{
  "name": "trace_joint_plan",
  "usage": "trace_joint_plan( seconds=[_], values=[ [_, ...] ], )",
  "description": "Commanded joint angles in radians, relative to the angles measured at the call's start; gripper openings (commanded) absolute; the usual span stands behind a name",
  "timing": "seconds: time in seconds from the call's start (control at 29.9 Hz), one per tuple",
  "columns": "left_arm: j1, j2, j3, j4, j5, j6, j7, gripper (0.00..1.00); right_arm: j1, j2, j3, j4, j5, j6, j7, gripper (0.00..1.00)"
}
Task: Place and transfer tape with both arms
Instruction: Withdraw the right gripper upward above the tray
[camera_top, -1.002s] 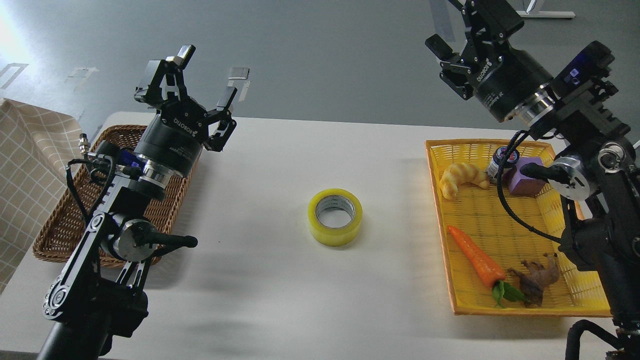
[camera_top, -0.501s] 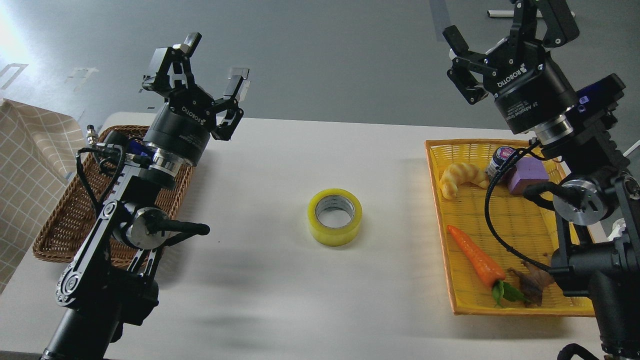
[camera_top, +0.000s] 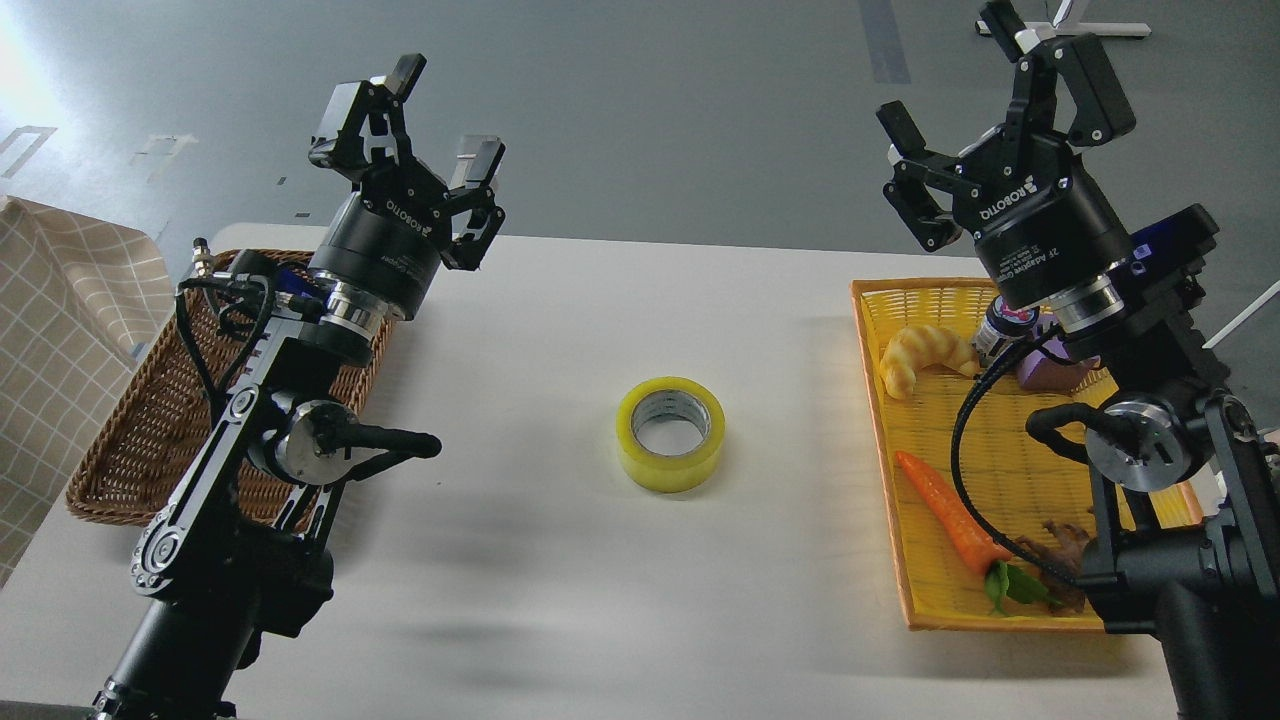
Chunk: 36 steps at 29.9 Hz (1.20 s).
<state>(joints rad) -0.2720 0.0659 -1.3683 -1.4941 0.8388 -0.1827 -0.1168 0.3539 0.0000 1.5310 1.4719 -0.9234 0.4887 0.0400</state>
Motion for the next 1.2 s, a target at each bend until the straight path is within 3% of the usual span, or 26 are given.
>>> trace_joint_plan(
  seconds=[0.0,0.84,1.17],
  values=[
    [0.002,-0.001,0.005,-0.002,-0.006,-0.014,-0.001,0.98,-0.012,0.000,0.000,0.005,0.000,0.000,0.000,1.00],
    [0.004,-0.055,0.034,0.005,-0.009,-0.001,0.002,0.98,-0.010,-0.003,-0.009,0.010,0.002,0.000,-0.008,1.00],
    [-0.009,-0.051,0.020,0.000,-0.007,-0.054,-0.007,0.98,-0.012,-0.020,-0.006,0.016,0.008,0.000,-0.005,1.00]
  ],
)
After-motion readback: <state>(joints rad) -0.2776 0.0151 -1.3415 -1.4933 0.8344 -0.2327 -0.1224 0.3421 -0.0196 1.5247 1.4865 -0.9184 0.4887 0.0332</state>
